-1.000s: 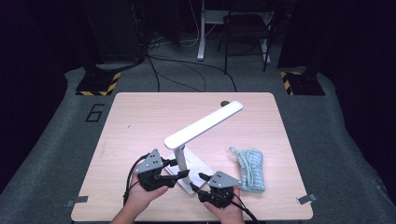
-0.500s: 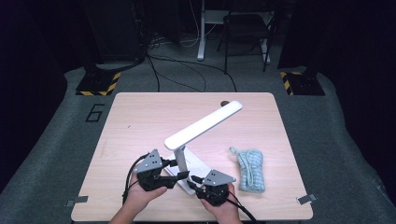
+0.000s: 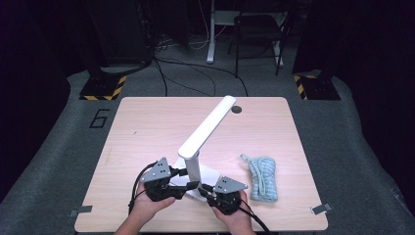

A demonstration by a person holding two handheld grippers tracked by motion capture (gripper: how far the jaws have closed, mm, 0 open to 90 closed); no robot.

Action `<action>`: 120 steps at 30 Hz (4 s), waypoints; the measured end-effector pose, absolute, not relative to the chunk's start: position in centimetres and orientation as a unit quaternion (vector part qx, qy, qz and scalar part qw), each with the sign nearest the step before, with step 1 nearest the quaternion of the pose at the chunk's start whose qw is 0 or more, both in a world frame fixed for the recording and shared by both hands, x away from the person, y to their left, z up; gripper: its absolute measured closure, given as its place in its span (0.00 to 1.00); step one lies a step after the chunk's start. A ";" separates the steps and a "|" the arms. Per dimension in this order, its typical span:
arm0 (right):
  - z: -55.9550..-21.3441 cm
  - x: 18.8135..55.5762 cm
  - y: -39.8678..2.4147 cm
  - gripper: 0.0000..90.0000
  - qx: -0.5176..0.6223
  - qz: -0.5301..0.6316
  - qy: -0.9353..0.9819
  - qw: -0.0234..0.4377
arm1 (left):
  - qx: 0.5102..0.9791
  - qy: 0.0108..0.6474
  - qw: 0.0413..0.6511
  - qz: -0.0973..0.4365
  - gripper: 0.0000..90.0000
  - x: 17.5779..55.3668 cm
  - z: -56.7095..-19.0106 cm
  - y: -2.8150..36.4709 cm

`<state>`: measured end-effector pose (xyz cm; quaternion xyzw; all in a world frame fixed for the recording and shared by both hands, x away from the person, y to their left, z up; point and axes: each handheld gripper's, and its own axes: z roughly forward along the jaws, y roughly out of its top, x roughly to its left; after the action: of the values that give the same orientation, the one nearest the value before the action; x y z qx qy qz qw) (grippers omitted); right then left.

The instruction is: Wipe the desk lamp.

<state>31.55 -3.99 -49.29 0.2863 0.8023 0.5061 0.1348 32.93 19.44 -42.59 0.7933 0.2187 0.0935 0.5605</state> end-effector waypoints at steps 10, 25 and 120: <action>-49.4 32.2 -4.4 0.85 0.308 0.511 0.793 0.126 | 0.788 0.234 0.561 0.102 0.70 33.0 -42.7 19.5; -49.4 32.3 -4.3 0.68 0.340 0.530 0.765 0.134 | 0.791 0.238 0.547 0.135 0.82 33.1 -42.6 18.8; -46.5 40.4 -1.4 0.55 0.319 0.514 0.773 0.190 | 0.790 0.410 0.431 0.150 0.27 33.9 -51.6 21.4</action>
<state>40.41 -1.35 -46.46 0.3189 0.7732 0.5143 0.1895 33.89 21.44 -51.65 0.7899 0.4099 0.1504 0.4305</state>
